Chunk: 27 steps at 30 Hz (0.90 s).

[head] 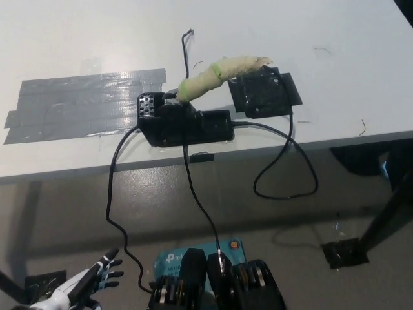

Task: The robot uses its right hand to grab and lift the soldering gun kept on the middle of the table and puts it in its base

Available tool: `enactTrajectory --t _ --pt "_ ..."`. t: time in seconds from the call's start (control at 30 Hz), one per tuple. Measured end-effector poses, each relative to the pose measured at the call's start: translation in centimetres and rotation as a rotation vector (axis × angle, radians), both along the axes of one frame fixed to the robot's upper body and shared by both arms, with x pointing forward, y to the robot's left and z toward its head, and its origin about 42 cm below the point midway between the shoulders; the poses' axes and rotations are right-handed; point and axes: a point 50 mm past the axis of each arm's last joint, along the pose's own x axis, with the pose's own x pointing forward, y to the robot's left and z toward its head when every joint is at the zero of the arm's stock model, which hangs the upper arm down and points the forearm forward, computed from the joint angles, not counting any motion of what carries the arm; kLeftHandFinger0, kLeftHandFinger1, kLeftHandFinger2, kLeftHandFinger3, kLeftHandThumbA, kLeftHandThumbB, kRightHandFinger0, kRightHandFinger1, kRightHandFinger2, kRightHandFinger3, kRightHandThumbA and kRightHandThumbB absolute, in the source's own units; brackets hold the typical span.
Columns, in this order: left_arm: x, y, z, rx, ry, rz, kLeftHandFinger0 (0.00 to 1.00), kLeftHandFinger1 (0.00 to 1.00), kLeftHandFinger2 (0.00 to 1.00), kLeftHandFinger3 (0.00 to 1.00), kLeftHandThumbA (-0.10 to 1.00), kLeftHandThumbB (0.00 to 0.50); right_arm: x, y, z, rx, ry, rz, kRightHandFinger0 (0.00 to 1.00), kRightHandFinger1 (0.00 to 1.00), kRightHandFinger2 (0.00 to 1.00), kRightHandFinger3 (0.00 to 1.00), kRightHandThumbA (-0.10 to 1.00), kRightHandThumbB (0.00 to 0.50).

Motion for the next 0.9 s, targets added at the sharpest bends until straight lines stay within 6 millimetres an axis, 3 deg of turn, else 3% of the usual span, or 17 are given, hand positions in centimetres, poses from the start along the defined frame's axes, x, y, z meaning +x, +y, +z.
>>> enactTrajectory --t 0.03,0.07,0.1,0.23,0.27,0.37,0.43,0.47,0.53,0.7,0.77,0.8,0.83,0.9 --pt "-0.1 0.1 -0.1 0.000 0.003 0.005 0.91 0.98 1.00 1.00 1.00 0.330 -0.2 -0.2 -0.5 0.024 0.009 -0.016 0.50 0.58 0.82 1.00 0.12 0.302" --pt "-0.1 0.2 -0.1 0.000 0.004 0.008 0.90 0.98 1.00 1.00 1.00 0.330 -0.3 -0.3 -1.0 0.047 0.015 -0.028 0.46 0.55 0.80 1.00 0.12 0.303" --pt "-0.1 0.3 -0.1 0.000 0.006 0.013 0.91 0.98 1.00 1.00 1.00 0.335 -0.4 -0.4 -1.5 0.075 0.022 -0.040 0.51 0.57 0.75 1.00 0.14 0.300" --pt "-0.1 1.0 -0.1 0.001 0.006 0.037 0.92 0.93 1.00 1.00 1.00 0.296 -0.1 -0.7 -2.8 0.173 0.043 -0.059 0.42 0.51 0.71 1.00 0.12 0.297" --pt "-0.2 1.2 -0.1 0.004 0.007 0.040 0.92 0.93 1.00 1.00 1.00 0.316 0.0 -0.7 -3.1 0.202 0.051 -0.054 0.41 0.49 0.70 1.00 0.14 0.292" --pt "-0.4 1.6 -0.1 0.014 0.013 0.048 0.96 0.94 1.00 1.00 1.00 0.309 0.2 -0.9 -3.1 0.242 0.063 -0.033 0.28 0.41 0.70 1.00 0.19 0.290" --pt "-0.6 1.9 -0.1 0.020 0.018 0.052 0.94 0.93 1.00 1.00 1.00 0.300 0.3 -1.0 -2.9 0.264 0.062 -0.029 0.34 0.48 0.76 1.00 0.20 0.283" --pt "-0.6 2.0 -0.1 0.022 0.019 0.054 0.92 0.92 1.00 1.00 1.00 0.331 0.3 -1.1 -2.8 0.273 0.061 -0.028 0.32 0.46 0.77 1.00 0.22 0.289" --pt "-0.6 2.2 -0.1 0.029 0.019 0.054 0.89 0.91 1.00 1.00 1.00 0.312 0.4 -1.1 -2.8 0.294 0.060 -0.025 0.27 0.42 0.75 1.00 0.23 0.300" --pt "-0.9 2.3 -0.2 0.032 0.029 0.058 0.93 0.93 1.00 1.00 1.00 0.306 0.6 -1.1 -2.6 0.317 0.071 -0.010 0.26 0.45 0.81 1.00 0.23 0.298" --pt "-0.9 2.3 -0.2 0.033 0.033 0.062 0.93 0.93 0.99 1.00 1.00 0.291 0.7 -1.0 -2.6 0.321 0.077 -0.004 0.40 0.59 0.87 1.00 0.22 0.290" --pt "-0.9 2.3 -0.1 0.034 0.034 0.063 0.93 0.93 0.99 1.00 1.00 0.291 0.7 -1.0 -2.6 0.325 0.078 -0.004 0.40 0.60 0.87 1.00 0.22 0.289" --pt "-0.9 2.3 -0.1 0.034 0.034 0.064 0.92 0.91 0.97 1.00 1.00 0.281 0.8 -1.0 -2.6 0.329 0.081 -0.003 0.50 0.68 0.90 1.00 0.22 0.294" --pt "-0.9 2.4 -0.1 0.034 0.035 0.067 0.90 0.90 0.96 1.00 1.00 0.274 0.8 -1.0 -2.5 0.331 0.083 0.000 0.52 0.69 0.90 1.00 0.22 0.285"
